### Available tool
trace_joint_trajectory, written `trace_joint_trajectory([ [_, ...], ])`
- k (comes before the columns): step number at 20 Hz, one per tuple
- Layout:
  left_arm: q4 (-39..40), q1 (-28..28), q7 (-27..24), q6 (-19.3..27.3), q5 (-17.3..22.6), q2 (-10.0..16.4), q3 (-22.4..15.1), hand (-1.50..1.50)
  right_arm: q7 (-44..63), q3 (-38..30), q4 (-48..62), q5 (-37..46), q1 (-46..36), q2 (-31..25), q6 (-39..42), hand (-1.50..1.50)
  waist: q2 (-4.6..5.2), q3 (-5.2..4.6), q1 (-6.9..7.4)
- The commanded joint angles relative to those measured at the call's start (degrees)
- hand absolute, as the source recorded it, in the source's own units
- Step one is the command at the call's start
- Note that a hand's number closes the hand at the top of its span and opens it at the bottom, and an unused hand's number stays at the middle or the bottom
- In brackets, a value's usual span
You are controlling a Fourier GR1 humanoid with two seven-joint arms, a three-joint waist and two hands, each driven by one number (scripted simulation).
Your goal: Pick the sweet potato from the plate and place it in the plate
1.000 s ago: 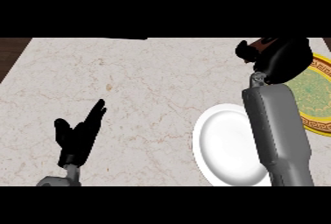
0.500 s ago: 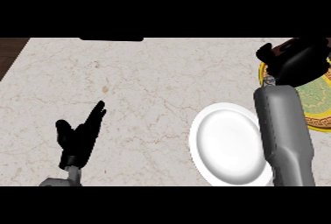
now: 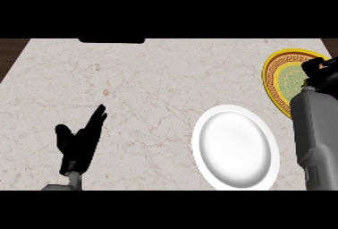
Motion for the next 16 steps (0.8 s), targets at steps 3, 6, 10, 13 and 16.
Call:
trace_joint_trajectory([
  [3,3.3,2.3,-1.8,-1.3,0.2,-1.1,-0.4,0.00,-4.5,-2.8,8.6,-10.0,1.7,-6.6,-11.9,1.50,0.07,-0.36,-0.64],
  [6,4.0,-0.3,-0.6,-2.7,1.3,0.6,1.4,0.00,-3.8,-6.4,12.0,-16.9,0.3,-7.3,-5.9,1.50,0.15,-0.31,-0.77],
  [10,2.6,0.6,-0.3,-1.4,0.0,-0.4,0.1,0.00,-10.4,-7.7,20.8,-25.8,-1.9,-12.4,4.2,-1.50,0.39,-0.18,-0.06],
  [13,3.9,0.8,-1.4,-2.1,0.1,-0.3,0.5,0.00,-21.4,-8.8,21.9,-36.1,-2.1,-13.9,4.5,-1.50,0.29,-0.13,-0.51],
  [16,1.4,-0.8,2.2,-3.2,1.7,1.5,1.8,0.00,-31.1,-10.3,21.8,-43.2,-0.4,-12.7,0.9,-1.50,0.47,-0.02,0.03],
])
